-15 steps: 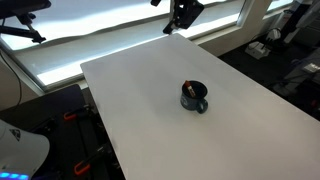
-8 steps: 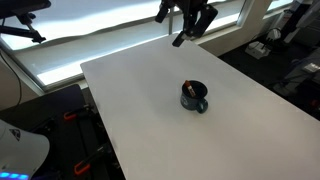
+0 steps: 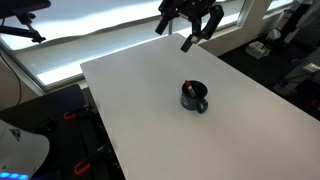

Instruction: Take the marker out of the mug and place it on the table

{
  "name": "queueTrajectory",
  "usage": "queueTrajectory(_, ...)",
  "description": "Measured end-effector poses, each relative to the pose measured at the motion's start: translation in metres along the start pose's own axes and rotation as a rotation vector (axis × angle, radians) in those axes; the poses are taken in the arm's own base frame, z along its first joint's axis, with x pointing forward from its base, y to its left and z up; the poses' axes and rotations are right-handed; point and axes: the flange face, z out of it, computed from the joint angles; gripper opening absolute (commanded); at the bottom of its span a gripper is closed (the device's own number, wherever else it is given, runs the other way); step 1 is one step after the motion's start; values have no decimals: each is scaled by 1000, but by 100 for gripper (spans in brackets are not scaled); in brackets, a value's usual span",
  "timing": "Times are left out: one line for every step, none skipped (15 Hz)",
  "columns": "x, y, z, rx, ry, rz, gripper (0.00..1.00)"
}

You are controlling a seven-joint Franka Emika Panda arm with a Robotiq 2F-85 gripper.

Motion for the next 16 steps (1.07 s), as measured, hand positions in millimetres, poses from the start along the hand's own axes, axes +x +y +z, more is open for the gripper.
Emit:
queueTrajectory(1,0,0,0,-2,0,100)
queueTrajectory(1,1,0,0,-1,1,100)
queueTrajectory(1,2,-1,1,1,2,100)
queueTrajectory(0,2,-2,0,2,2,100)
queueTrajectory(0,2,-2,0,2,2,100)
queueTrajectory(0,2,-3,0,2,2,100)
queueTrajectory(0,2,-3,0,2,2,100)
queueTrajectory(0,2,-2,0,2,2,100)
queueTrajectory(0,2,-2,0,2,2,100)
queueTrajectory(0,2,-2,0,2,2,100)
queueTrajectory(0,2,-2,0,2,2,100)
queueTrajectory(0,2,-2,0,2,2,100)
queueTrajectory(0,2,-2,0,2,2,100)
queueTrajectory(0,2,-2,0,2,2,100)
queueTrajectory(0,2,-2,1,2,2,100)
queueTrajectory(0,2,-2,1,2,2,100)
